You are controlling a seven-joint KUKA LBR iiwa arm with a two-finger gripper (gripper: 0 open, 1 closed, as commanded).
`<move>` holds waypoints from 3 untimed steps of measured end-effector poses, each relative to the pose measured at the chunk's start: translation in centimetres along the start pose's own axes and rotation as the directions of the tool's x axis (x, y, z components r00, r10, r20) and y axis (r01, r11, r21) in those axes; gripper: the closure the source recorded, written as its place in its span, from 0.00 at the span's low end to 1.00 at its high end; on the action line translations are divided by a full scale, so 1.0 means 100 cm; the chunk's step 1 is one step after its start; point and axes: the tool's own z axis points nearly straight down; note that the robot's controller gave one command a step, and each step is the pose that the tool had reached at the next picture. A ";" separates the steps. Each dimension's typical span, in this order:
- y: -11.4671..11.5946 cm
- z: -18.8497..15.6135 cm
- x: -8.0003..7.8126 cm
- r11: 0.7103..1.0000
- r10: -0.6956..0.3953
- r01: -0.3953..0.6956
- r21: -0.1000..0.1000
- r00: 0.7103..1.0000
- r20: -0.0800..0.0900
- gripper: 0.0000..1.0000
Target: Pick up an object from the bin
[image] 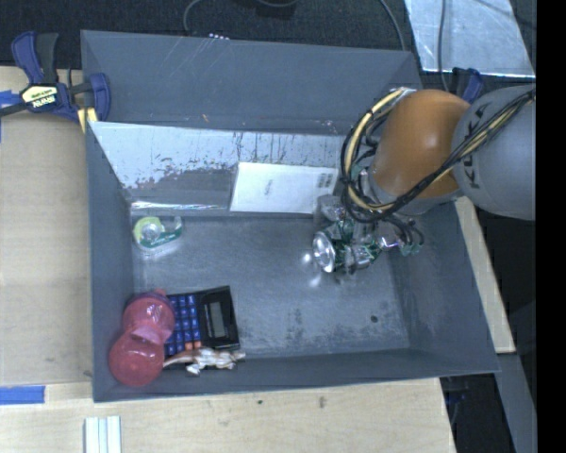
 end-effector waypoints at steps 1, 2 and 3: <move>0.043 -0.001 -0.014 0.931 -0.366 0.366 0.003 0.931 0.006 1.00; 0.043 -0.001 -0.014 0.931 -0.366 0.366 0.003 0.931 0.006 1.00; 0.043 -0.003 -0.014 0.931 -0.365 0.365 0.003 0.931 0.006 1.00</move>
Offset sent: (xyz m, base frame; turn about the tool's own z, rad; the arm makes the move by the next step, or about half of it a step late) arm 0.0000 0.0000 0.0000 0.0000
